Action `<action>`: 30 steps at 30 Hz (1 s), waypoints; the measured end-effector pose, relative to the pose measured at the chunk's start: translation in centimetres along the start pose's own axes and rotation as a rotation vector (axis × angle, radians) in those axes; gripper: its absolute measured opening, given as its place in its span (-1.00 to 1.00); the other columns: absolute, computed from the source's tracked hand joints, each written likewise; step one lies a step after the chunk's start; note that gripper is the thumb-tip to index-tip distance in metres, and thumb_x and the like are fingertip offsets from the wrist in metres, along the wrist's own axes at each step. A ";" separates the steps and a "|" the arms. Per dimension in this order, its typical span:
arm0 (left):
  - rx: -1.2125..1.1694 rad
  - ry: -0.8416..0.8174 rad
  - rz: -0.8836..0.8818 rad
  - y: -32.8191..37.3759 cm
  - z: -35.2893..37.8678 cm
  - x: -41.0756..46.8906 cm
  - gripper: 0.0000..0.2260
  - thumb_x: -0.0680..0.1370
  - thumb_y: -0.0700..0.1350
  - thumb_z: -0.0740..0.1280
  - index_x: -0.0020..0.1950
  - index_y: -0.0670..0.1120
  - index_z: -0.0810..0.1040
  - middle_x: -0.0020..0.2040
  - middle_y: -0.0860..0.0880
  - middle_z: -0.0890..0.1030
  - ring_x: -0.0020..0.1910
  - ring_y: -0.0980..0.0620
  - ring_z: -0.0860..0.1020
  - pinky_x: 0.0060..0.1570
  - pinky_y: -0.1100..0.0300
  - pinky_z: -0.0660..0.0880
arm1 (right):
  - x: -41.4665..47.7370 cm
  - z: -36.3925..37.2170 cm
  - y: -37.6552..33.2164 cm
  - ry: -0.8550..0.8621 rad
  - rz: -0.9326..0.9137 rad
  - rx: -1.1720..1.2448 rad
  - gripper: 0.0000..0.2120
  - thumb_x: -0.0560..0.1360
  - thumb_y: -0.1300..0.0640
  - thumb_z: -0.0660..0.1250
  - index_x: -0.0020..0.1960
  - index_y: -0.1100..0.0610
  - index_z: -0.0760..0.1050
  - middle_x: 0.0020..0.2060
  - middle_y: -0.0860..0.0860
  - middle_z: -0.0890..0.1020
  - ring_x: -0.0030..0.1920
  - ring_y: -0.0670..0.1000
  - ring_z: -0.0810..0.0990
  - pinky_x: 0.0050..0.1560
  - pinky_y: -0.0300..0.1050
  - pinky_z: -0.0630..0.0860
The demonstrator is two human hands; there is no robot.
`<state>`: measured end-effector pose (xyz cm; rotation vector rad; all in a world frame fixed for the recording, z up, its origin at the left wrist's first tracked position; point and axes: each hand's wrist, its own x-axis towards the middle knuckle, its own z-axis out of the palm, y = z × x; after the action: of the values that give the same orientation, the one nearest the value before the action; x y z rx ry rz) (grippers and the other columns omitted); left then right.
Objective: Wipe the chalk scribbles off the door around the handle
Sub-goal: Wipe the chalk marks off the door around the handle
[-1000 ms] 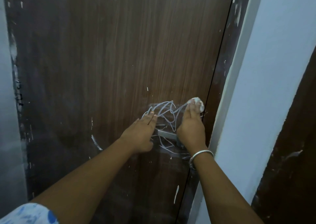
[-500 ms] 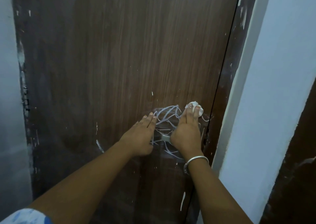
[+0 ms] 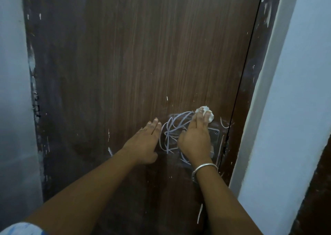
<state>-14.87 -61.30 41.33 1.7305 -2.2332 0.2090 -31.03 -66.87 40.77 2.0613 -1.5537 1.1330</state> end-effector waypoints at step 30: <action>0.045 0.007 -0.007 -1.9 0.3 -0.3 -0.11 0.45 -0.09 0.34 0.51 -0.15 -0.27 0.54 -0.12 -0.27 0.53 -0.06 -0.17 0.48 0.09 -0.08 | 1.3 2.4 -3.6 -0.141 -0.348 -0.150 -0.20 0.40 0.15 0.30 0.47 0.33 -0.06 0.50 0.22 -0.04 0.49 0.18 -0.20 0.42 0.01 -0.26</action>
<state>-12.98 -61.62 40.83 1.7578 -2.2331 0.2660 -26.67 -68.02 40.90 2.2341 -1.2274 0.7376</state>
